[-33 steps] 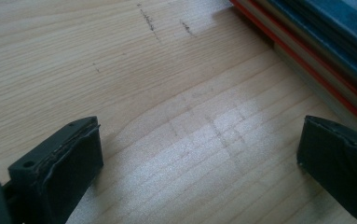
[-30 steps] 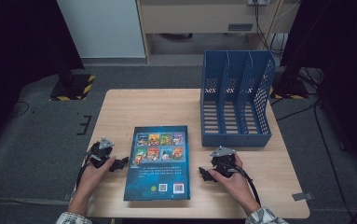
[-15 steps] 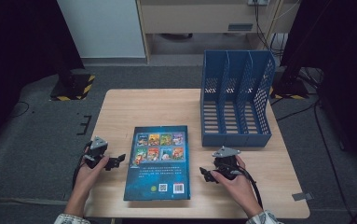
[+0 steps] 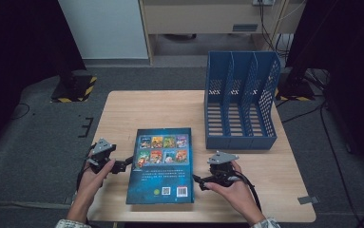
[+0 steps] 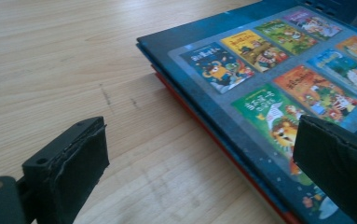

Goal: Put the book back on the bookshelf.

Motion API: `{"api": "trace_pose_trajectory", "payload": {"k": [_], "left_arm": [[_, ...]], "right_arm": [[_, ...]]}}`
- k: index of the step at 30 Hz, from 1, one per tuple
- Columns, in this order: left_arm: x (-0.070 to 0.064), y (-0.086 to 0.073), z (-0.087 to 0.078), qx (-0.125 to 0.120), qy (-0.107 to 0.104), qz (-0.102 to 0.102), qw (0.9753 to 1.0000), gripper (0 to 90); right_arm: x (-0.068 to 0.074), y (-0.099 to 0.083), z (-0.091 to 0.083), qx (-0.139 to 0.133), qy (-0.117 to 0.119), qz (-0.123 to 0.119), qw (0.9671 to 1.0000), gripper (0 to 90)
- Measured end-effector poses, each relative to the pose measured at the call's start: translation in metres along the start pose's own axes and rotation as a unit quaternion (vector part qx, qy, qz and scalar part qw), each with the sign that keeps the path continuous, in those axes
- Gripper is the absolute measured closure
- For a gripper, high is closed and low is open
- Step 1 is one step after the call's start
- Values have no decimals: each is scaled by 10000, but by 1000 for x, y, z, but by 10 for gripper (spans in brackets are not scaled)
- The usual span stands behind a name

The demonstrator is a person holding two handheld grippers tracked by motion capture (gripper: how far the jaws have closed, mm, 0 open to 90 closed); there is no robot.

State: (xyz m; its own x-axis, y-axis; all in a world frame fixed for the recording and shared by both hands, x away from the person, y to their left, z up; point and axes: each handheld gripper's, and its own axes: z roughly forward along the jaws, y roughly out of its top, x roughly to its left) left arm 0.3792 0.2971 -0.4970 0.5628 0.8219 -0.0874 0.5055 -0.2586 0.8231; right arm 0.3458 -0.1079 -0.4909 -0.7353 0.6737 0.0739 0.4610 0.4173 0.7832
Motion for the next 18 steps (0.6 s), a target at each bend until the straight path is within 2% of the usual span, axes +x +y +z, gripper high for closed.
{"api": "trace_pose_trajectory", "payload": {"k": [1, 2, 6, 8, 12, 14, 16, 18], "left_arm": [[-2, 0, 0, 10, -30, 21, 10000, 24], [-3, 1, 0, 37, -61, 48, 10000, 25], [-11, 2, 3, 21, -143, 13, 9999, 27], [-14, 0, 5, 54, -109, -13, 9999, 28], [-18, -3, 2, 5, 47, -160, 9999, 30], [-16, -2, 1, -40, 114, -168, 9998, 30], [-14, -1, 2, -51, 42, -204, 9998, 33], [-17, -1, 6, 50, -24, -101, 9999, 31]], "right_arm": [[6, 4, 5, 49, 21, -152, 9999, 74], [8, 6, 8, 52, 42, -182, 9998, 73], [11, 12, 16, 47, 58, -217, 9997, 68], [13, 18, 24, 49, 85, -209, 9997, 66], [11, 33, 43, 96, 183, -394, 9990, 59], [8, 37, 50, 58, 250, -383, 9989, 58], [7, 40, 53, 66, 206, -343, 9992, 59], [5, 40, 53, 61, 146, -353, 9993, 60]]}}
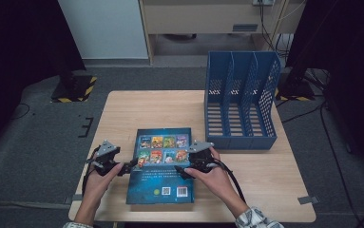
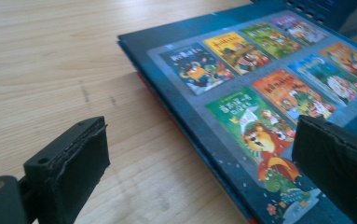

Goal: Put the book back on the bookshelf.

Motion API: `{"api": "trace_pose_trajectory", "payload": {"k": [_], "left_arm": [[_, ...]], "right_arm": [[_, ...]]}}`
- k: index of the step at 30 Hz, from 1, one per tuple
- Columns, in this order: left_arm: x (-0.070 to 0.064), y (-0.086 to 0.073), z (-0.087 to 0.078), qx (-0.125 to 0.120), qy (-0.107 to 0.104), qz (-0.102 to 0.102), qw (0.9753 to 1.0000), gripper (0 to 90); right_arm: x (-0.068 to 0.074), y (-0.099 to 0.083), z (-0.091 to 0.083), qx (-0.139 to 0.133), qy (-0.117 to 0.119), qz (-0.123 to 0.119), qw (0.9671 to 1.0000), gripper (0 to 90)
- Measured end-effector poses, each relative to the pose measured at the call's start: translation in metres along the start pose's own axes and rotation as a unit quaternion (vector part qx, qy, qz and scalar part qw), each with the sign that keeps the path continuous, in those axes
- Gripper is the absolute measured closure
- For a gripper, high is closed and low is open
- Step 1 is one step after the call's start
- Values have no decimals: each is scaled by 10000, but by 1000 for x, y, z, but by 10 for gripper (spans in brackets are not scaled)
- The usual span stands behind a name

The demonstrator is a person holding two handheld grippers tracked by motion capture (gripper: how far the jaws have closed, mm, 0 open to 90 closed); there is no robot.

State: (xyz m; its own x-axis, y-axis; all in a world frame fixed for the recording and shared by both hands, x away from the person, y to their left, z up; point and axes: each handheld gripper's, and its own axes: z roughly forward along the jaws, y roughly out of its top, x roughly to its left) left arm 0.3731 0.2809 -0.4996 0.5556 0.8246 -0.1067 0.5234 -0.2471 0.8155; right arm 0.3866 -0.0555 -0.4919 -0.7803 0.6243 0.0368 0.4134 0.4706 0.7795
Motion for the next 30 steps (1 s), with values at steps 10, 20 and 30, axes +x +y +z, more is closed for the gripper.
{"api": "trace_pose_trajectory", "payload": {"k": [10, 20, 30], "left_arm": [[-10, 3, 5, 144, -225, 129, 9996, 37], [-13, 0, 18, 467, -515, 181, 9974, 27], [-11, -4, 21, 536, -615, -125, 9966, 0]], "right_arm": [[13, -12, -3, 118, 82, -113, 9998, 40], [4, -19, 1, 62, 354, 315, 9989, 13], [1, -20, 3, 60, 389, 398, 9984, 5]]}}
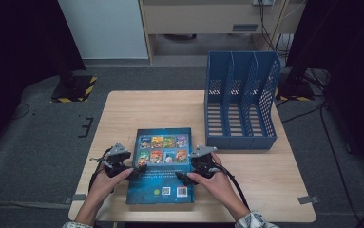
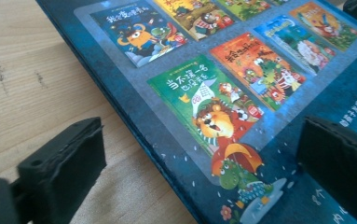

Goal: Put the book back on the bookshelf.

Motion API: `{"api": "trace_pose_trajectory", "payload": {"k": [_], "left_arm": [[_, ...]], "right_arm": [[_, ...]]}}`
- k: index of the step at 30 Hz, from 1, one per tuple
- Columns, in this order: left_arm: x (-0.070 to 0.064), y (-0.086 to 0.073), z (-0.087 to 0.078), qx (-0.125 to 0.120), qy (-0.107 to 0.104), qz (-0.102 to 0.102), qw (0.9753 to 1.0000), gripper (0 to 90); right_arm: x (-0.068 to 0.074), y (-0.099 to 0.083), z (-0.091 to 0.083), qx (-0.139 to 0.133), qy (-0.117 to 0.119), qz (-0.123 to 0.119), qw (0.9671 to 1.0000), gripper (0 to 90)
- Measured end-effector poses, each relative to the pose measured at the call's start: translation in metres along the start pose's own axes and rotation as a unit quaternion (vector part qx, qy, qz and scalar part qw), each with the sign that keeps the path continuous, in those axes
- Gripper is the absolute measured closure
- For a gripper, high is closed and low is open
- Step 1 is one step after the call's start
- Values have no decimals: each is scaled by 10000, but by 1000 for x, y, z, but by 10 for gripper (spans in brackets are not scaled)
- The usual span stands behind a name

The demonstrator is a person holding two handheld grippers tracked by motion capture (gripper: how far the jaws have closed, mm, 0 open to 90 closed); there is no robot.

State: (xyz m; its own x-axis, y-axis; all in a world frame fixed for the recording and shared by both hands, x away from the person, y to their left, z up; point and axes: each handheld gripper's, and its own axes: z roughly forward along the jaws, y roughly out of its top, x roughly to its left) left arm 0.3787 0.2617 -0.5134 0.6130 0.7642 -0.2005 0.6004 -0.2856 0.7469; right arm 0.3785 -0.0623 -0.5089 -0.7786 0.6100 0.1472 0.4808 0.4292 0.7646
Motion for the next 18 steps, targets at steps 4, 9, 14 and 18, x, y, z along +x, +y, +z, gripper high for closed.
{"api": "trace_pose_trajectory", "payload": {"k": [4, 9, 14, 18], "left_arm": [[-1, 0, 3, 29, -155, -82, 9998, 0], [-1, -2, 5, 47, -305, -246, 9992, 0], [0, -1, 7, 77, -387, -272, 9989, 0], [1, -1, 7, 118, -423, -273, 9987, 0]], "right_arm": [[-3, 0, 1, -1, 52, 157, 9999, 3], [-4, -3, 2, 48, 122, 512, 9986, 6], [-7, -3, 4, 55, 214, 566, 9982, 6], [-8, -4, 5, 43, 283, 661, 9974, 6]]}}
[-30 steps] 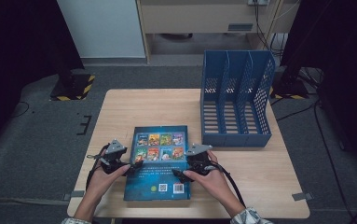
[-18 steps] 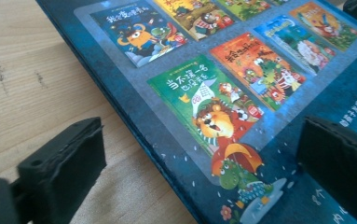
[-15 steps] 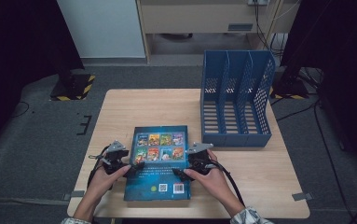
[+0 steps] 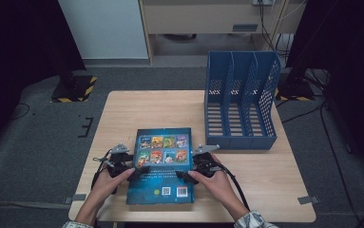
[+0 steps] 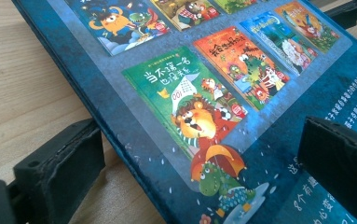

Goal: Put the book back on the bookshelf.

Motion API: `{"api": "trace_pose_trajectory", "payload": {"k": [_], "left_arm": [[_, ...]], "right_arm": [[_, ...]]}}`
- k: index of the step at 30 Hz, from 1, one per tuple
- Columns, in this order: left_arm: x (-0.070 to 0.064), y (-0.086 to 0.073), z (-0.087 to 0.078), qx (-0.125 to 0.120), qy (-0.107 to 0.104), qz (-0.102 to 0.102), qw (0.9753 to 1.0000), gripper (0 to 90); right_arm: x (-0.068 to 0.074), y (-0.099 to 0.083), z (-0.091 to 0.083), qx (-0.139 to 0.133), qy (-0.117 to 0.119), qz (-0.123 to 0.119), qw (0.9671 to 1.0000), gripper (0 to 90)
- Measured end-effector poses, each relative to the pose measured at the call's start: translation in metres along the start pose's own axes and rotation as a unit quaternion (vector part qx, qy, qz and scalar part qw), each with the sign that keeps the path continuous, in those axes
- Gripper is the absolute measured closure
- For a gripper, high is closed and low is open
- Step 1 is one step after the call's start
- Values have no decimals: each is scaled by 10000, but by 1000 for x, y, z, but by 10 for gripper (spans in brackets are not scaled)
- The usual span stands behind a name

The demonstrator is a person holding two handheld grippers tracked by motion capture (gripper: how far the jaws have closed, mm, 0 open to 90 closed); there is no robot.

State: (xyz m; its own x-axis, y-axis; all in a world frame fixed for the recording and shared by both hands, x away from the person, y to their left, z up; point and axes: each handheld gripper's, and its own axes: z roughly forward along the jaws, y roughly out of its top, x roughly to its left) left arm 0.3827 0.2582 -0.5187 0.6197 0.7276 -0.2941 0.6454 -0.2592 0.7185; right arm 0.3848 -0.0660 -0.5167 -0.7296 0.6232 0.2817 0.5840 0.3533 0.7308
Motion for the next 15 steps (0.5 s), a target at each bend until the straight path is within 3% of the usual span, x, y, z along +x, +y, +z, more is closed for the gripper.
{"api": "trace_pose_trajectory", "payload": {"k": [15], "left_arm": [[5, 1, 5, -6, -250, -115, 9996, 0]], "right_arm": [[-2, -1, 10, -148, 287, 183, 9993, 6]]}}
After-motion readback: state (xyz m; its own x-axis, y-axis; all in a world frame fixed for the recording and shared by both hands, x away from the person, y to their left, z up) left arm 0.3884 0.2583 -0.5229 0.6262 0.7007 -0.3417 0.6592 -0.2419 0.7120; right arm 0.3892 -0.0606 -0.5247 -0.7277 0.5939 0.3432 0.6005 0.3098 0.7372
